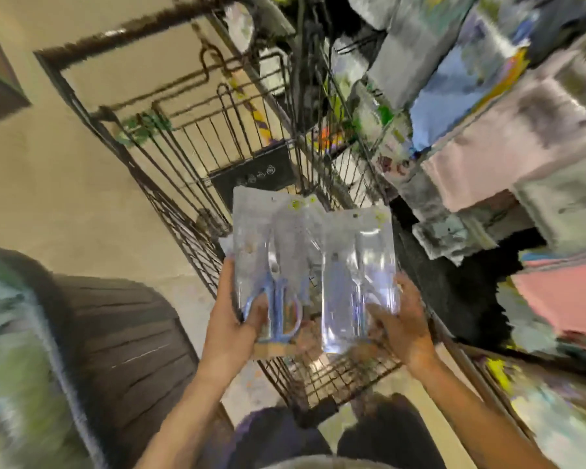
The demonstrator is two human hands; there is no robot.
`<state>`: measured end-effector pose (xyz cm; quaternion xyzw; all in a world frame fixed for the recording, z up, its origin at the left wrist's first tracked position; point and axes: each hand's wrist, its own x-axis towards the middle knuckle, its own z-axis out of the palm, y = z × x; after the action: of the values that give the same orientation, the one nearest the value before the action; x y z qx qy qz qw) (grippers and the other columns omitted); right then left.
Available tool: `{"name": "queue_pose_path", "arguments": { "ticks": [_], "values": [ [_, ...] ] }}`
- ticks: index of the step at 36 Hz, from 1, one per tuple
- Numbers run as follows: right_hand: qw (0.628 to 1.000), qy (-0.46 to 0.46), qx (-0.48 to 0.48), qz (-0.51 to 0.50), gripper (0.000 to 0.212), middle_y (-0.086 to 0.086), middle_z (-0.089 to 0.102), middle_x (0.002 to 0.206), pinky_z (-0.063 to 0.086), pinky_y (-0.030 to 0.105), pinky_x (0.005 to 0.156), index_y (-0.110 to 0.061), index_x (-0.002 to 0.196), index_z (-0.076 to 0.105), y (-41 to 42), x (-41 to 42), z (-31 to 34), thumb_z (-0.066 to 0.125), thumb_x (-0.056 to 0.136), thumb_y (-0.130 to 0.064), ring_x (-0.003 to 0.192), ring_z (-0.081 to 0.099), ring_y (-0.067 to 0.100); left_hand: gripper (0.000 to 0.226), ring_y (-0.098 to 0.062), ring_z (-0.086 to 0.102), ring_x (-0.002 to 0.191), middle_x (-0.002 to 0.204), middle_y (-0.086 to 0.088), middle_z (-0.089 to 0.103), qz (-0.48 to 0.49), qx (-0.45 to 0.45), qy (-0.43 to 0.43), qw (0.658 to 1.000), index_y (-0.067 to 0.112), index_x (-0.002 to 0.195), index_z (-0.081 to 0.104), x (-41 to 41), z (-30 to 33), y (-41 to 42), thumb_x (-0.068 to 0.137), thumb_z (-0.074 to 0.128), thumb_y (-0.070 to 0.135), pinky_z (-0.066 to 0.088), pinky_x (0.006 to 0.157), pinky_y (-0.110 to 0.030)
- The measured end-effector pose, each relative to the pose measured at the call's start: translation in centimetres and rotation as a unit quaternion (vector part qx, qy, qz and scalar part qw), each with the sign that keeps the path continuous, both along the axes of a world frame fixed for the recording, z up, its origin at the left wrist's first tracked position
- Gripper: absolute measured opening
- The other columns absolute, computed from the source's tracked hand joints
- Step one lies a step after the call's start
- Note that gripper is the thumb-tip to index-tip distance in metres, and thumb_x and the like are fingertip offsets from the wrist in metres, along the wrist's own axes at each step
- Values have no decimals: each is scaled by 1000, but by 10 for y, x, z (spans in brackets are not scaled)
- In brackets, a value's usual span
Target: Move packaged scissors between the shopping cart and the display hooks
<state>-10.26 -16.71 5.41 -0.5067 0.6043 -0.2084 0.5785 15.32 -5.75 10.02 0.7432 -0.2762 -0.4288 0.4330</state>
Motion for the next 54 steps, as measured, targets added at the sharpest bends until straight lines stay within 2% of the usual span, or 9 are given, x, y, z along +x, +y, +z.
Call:
{"name": "queue_pose_path", "arguments": {
  "ticks": [5,11,15,20,28,34,39,44,54],
  "values": [
    [995,-40,-94,10,65,-37,66,112,52,8,68,-34,136,40,33,-22,58,58,93,12,81,66,-12,77,2,43,138,156,11,40,-53,-13,-20,998,43,151,19,-13,42,23,94,65,19,38,116,-31],
    [989,-92,-112,-35,74,-45,59,118,53,10,83,-35,142,36,69,-58,97,63,90,9,111,59,-16,81,5,50,131,143,33,48,-80,-72,-23,994,39,156,20,-51,88,45,95,65,11,47,101,-17],
    [982,-98,-147,-63,74,-27,59,133,55,24,96,-30,149,37,96,-103,114,68,90,3,123,59,1,84,13,49,126,137,44,45,-88,-114,-36,989,41,155,21,-93,111,57,91,67,13,47,93,-8],
    [967,-127,-176,-132,75,-22,60,134,56,22,91,-28,152,37,137,-176,134,69,90,1,121,61,2,81,-7,47,138,155,16,41,-119,-146,-42,981,48,153,22,-164,129,78,90,70,34,44,109,-36],
    [943,-136,-217,-214,73,-31,63,126,56,19,90,-20,152,36,202,-295,161,66,90,6,117,62,-3,82,-14,40,144,159,16,35,-182,-162,-63,968,53,151,22,-278,150,108,90,73,32,36,115,-55],
    [922,-117,-238,-281,70,-33,64,123,57,18,86,-25,152,36,260,-365,191,64,93,1,114,63,-5,79,2,39,141,154,25,37,-243,-203,-36,948,43,152,28,-352,174,111,91,68,12,37,117,-37],
    [892,-90,-263,-356,71,-8,65,134,58,30,92,-37,148,40,296,-402,209,67,93,-2,118,65,9,77,16,55,118,127,45,54,-300,-237,1,924,41,149,31,-399,190,102,90,68,10,48,88,-6],
    [861,-84,-277,-419,69,-4,64,137,56,18,85,-51,139,43,324,-408,234,66,94,-4,121,65,13,81,8,52,127,136,38,51,-365,-259,29,894,36,152,33,-422,208,93,87,75,11,47,99,-14],
    [799,-8,-326,-505,70,-17,71,120,57,16,82,-36,146,43,370,-425,305,69,90,-3,110,69,7,77,-2,52,132,142,27,52,-448,-286,110,840,48,148,33,-453,253,79,91,68,9,43,112,-39]
  ]
}}
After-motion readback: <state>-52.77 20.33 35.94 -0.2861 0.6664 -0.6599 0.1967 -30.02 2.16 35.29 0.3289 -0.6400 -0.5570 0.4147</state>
